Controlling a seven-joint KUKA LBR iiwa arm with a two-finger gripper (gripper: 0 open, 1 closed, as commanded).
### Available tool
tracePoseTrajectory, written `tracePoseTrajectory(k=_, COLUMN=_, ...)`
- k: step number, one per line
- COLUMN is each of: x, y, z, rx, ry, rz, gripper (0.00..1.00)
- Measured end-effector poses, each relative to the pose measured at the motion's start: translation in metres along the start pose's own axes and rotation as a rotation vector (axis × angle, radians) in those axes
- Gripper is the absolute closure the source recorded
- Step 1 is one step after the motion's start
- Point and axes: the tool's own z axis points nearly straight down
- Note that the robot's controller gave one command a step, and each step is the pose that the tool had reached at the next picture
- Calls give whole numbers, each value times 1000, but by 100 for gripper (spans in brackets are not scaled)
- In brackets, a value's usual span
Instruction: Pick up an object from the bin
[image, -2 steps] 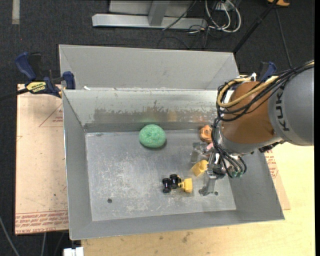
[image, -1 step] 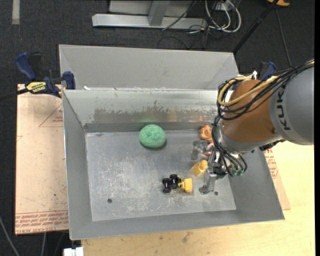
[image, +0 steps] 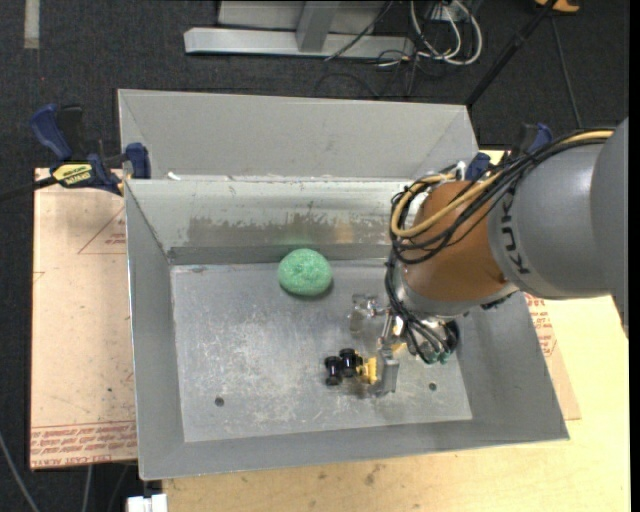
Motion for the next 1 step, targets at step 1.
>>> tracePoseTrajectory(k=1, x=2, y=11, z=-9, rx=-1, ry=7, rz=-39, gripper=0)
